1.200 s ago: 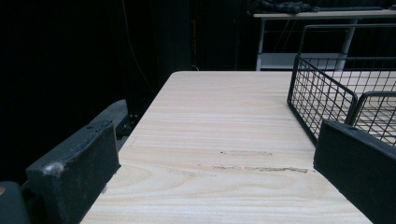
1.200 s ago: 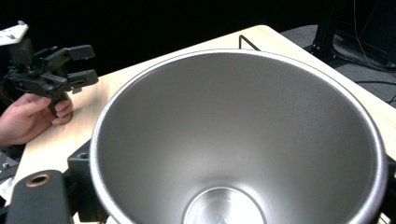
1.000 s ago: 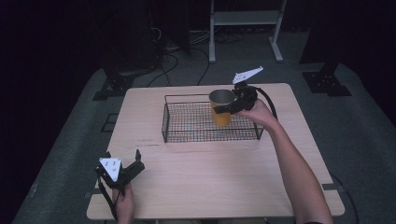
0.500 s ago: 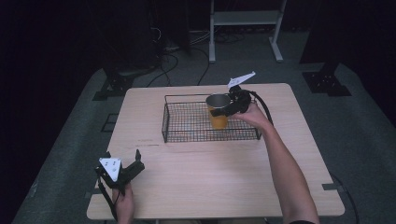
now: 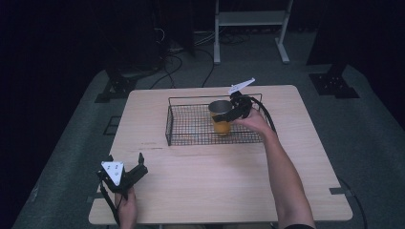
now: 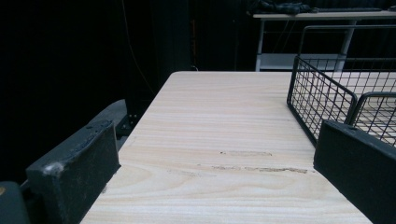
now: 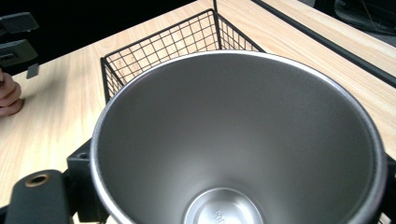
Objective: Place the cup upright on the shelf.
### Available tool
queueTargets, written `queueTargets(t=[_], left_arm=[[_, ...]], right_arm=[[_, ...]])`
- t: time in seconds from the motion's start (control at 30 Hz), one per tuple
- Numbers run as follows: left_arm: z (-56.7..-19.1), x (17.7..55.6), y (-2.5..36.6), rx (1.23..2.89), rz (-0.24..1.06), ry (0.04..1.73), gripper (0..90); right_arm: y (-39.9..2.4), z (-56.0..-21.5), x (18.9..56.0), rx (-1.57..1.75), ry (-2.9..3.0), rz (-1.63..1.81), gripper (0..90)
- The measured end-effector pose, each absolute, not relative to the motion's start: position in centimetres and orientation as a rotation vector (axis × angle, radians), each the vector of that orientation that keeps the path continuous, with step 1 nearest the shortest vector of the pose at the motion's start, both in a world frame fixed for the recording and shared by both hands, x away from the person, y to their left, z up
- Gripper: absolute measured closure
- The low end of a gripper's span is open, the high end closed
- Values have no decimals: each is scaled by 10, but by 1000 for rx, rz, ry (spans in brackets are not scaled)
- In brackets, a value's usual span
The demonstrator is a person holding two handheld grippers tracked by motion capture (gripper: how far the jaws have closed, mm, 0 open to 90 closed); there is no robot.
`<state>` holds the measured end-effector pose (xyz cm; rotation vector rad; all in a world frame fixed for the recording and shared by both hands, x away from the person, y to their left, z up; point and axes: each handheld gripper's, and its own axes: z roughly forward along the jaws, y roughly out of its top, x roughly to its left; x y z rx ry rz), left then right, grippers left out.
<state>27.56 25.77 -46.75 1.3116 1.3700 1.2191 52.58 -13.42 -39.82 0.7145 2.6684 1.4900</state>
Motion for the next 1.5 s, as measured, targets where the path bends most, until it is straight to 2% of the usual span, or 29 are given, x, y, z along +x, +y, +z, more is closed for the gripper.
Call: queueTargets(t=[1.17, 1.5], left_arm=[[-467, 275, 258, 1312, 1218, 1369, 0], [-468, 276, 258, 1313, 1219, 1368, 0]], right_arm=[[-131, -413, 531, 737, 2662, 1445, 114], [-138, -409, 530, 724, 2670, 1378, 73]])
